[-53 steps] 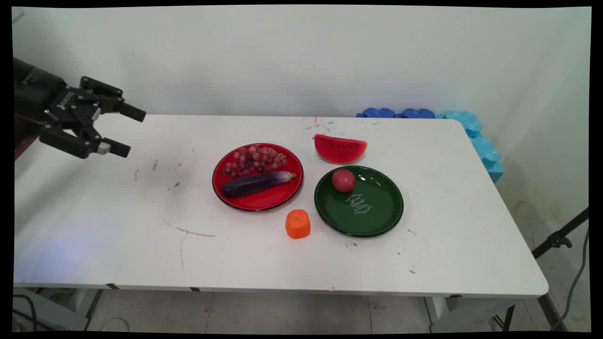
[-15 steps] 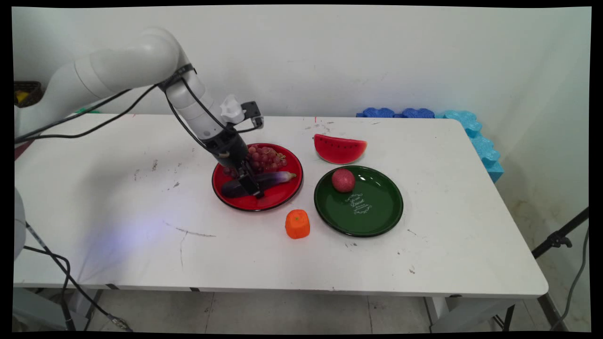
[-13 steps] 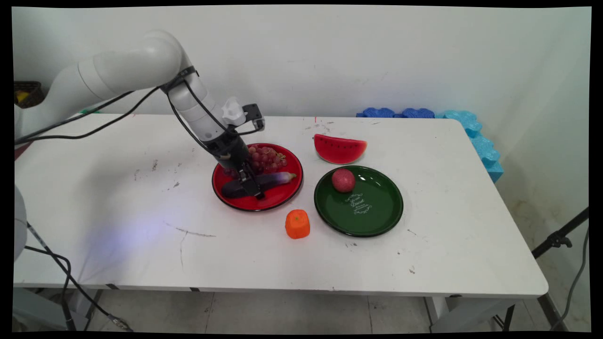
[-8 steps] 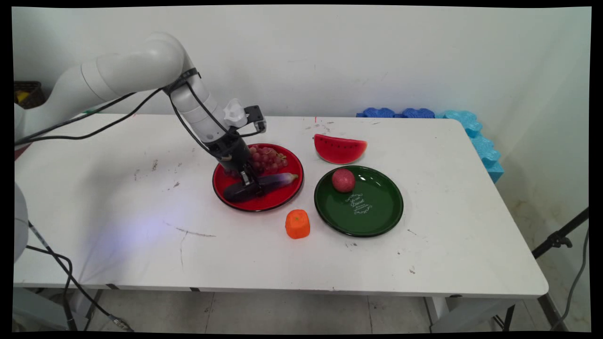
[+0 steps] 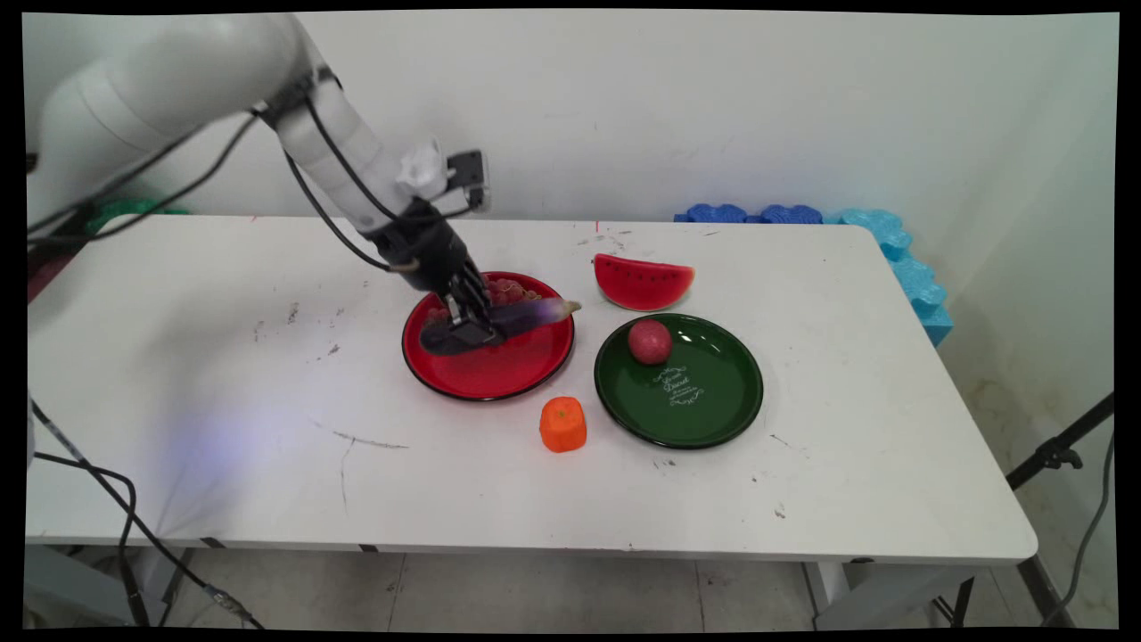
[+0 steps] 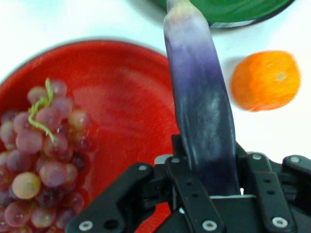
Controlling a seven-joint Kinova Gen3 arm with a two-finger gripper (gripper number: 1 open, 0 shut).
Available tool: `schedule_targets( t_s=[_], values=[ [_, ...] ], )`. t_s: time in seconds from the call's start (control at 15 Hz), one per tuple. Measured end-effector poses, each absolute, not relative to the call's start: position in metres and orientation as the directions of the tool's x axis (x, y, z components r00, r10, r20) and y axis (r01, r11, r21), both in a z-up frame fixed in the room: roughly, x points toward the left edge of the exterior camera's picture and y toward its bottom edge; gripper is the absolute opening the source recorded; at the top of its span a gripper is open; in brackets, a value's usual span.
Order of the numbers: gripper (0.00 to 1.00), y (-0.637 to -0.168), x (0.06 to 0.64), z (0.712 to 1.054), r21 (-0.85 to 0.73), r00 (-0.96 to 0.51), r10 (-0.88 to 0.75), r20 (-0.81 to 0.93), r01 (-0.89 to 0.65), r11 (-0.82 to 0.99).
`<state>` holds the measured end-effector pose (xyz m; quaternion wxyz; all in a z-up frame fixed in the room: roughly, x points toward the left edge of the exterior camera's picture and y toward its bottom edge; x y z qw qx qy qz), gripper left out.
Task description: Place the picked object on the table
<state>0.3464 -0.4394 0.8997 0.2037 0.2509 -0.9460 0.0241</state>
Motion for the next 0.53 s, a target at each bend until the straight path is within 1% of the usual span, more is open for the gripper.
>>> schedule_targets(
  t_s=[0.2,0.4,0.53],
  values=[
    [0.0,-0.418,0.338,0.933,0.051,-0.795,-0.422,0.436,-0.447,0.893],
    [0.0,-0.394,0.327,0.958,0.05,-0.796,-0.383,0.468,-0.408,0.911],
    [0.0,-0.377,0.318,0.967,0.048,-0.799,-0.352,0.487,-0.377,0.925]
  ],
)
